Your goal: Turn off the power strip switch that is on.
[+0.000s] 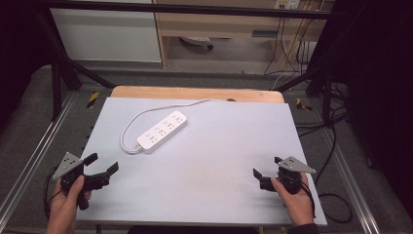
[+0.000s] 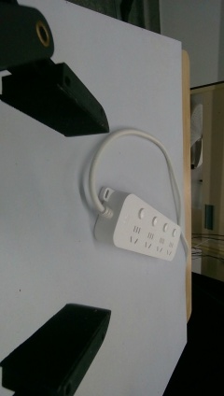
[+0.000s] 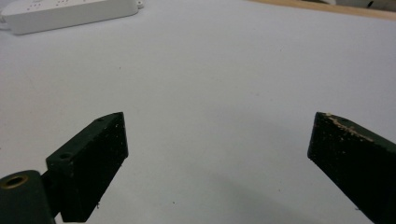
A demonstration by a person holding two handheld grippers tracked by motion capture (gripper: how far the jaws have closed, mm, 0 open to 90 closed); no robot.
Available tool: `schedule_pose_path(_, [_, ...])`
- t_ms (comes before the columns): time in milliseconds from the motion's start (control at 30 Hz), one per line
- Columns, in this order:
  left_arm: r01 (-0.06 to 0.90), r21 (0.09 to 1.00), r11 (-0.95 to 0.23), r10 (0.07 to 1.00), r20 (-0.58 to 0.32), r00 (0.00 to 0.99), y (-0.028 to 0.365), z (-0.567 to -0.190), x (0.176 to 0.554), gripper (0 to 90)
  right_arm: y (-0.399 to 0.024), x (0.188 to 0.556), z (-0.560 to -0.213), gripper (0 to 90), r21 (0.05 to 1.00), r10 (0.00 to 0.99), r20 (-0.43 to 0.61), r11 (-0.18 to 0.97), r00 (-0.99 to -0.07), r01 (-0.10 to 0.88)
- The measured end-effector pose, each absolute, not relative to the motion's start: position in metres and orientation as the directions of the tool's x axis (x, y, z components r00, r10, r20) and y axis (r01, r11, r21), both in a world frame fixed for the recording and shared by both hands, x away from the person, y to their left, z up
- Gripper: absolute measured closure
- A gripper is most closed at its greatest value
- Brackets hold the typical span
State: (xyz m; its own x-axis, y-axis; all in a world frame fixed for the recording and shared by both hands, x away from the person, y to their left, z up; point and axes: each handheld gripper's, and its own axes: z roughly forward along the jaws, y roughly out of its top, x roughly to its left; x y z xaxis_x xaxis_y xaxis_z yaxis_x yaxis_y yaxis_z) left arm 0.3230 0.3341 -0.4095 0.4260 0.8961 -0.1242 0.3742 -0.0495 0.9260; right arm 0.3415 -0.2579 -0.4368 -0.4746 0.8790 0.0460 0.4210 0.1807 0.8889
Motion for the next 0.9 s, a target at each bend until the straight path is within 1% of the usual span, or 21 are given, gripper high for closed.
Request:
schedule_pose_path(300, [0.362,0.93,-0.061,0.881,-0.12,0.458,0.33,-0.405,0.321,8.1,-0.259,0.343,-0.438,4.6,0.874,0.888,0.03,0.2,-0.458,0.444])
schedule_pose_path(600, [0.35,0.935,-0.064,0.874,-0.117,0.472,0.326,-0.4,0.319,7.9,-0.257,0.343,-0.436,3.6,0.884,0.888,0.015,0.204,-0.46,0.421])
schedule_pose_path(900, [0.346,0.936,-0.066,0.867,-0.118,0.484,0.32,-0.396,0.324,8.1,-0.255,0.344,-0.438,3.3,0.868,0.898,0.024,0.2,-0.44,0.455])
